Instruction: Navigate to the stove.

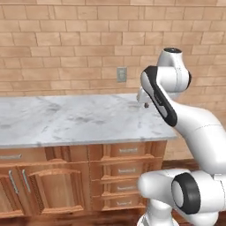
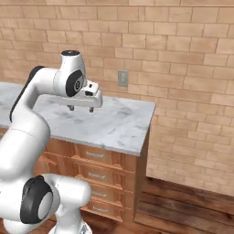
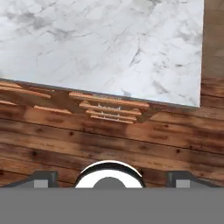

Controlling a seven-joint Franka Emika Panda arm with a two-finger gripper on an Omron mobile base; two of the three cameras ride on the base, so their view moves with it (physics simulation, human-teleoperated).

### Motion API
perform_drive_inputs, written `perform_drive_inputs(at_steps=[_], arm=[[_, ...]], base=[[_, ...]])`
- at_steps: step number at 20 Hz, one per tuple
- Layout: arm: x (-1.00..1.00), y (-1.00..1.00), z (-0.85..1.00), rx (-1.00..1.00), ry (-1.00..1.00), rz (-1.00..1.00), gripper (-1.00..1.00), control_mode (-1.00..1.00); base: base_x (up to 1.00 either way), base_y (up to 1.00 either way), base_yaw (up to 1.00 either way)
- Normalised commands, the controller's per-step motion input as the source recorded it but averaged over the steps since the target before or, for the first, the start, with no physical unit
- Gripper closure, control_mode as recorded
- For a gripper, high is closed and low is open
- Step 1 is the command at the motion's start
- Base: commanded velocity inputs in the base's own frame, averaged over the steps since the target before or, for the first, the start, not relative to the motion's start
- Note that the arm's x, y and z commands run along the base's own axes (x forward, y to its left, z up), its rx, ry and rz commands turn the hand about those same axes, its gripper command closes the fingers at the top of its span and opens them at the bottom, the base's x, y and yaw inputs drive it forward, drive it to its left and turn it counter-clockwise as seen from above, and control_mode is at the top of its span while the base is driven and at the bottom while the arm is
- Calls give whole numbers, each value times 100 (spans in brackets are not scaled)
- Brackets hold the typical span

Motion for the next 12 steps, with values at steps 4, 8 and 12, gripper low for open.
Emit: perform_drive_inputs(at_steps=[4, 8, 12], arm=[[0, 0, 0, 0, 0, 0, -100, 100], [0, 0, 0, 0, 0, 0, -100, 100], [0, 0, 0, 0, 0, 0, -100, 100]], base=[[-34, 6, 71], [-7, 4, 99], [-6, 0, 100]])
